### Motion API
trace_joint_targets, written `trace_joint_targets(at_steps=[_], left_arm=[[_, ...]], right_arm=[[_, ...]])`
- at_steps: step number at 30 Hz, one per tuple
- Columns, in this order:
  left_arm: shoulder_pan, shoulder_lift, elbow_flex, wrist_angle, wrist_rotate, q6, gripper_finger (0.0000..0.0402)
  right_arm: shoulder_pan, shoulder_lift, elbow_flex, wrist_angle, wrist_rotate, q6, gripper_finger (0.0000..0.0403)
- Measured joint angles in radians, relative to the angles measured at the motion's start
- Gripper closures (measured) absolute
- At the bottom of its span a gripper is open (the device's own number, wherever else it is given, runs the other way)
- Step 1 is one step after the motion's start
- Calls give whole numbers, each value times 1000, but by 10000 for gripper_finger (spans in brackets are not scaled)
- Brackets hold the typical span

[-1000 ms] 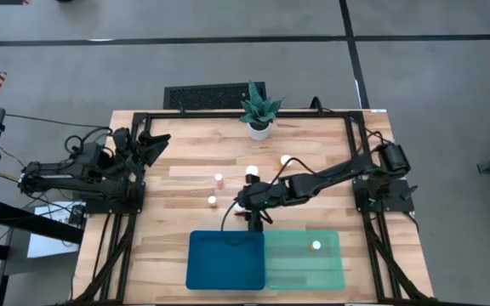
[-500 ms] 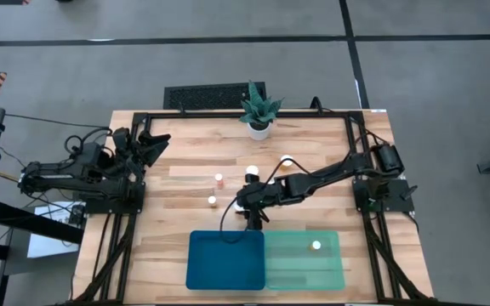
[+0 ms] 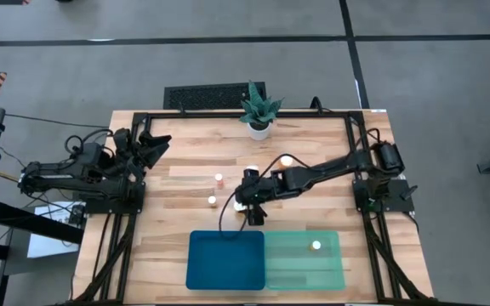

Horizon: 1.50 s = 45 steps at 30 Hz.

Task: Pick and place medicine bottles into bin by pill shape (circle, oval)
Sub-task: Put the large orange pill bottle into the blue bin

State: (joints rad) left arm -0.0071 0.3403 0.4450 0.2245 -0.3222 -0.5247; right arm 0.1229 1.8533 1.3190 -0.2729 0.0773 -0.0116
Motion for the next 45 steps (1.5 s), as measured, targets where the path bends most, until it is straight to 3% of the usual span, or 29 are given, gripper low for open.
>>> trace_joint_targets(at_steps=[17,27,36,45], left_arm=[[0,0,0,-10,-1,0,154],[0,-1,0,-13,-3,-7,154],[0,0,0,-20,1,-17,154],[0,0,0,-23,1,-18,154]], right_arm=[[-27,4,-37,71,-3,3,68],[-17,103,-34,113,-12,13,69],[-30,96,-32,84,-4,17,72],[-28,25,10,-115,-3,84,70]])
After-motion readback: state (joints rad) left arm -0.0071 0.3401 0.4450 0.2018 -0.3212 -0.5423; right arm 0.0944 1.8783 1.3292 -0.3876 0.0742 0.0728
